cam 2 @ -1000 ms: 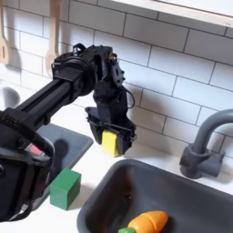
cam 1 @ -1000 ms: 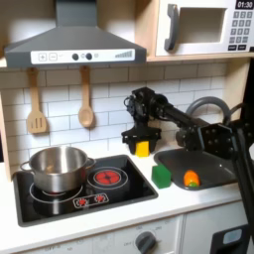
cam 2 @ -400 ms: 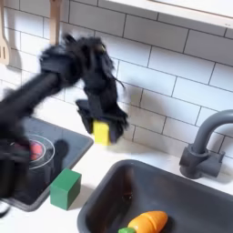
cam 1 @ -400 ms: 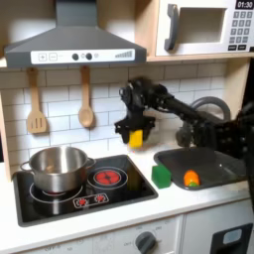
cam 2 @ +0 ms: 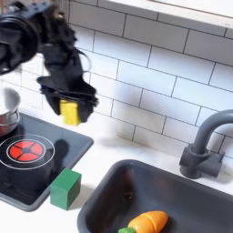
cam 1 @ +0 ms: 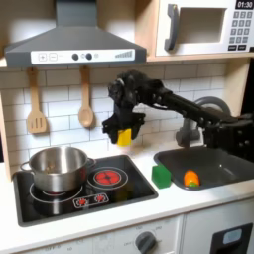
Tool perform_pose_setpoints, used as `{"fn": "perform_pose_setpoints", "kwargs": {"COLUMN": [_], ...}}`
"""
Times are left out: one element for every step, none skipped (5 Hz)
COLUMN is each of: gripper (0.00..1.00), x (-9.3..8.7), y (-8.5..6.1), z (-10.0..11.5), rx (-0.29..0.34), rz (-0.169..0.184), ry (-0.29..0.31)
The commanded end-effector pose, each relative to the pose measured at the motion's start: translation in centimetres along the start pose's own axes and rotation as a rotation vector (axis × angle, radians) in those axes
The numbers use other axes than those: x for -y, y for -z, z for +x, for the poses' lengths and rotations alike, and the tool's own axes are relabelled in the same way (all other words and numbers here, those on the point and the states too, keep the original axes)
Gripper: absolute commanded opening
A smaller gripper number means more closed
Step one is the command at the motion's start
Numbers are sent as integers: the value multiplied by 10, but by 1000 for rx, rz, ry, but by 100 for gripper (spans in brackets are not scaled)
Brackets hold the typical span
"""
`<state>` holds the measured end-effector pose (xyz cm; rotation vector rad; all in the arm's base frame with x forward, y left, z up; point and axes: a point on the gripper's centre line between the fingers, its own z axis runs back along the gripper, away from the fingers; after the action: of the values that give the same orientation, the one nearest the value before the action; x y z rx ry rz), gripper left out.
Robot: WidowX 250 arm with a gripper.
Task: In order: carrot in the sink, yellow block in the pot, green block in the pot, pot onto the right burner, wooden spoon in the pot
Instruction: 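Put the yellow block in the pot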
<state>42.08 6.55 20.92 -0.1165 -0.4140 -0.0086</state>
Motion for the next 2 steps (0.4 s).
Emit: {"fn": "perform_pose_setpoints", "kwargs": {"gripper": [0,0], "x": [-49,-73], "y": [-35,-46], "z": [-14,-16], "rx": [48,65], "rz": [55,86], "ry": [-147,-204]}}
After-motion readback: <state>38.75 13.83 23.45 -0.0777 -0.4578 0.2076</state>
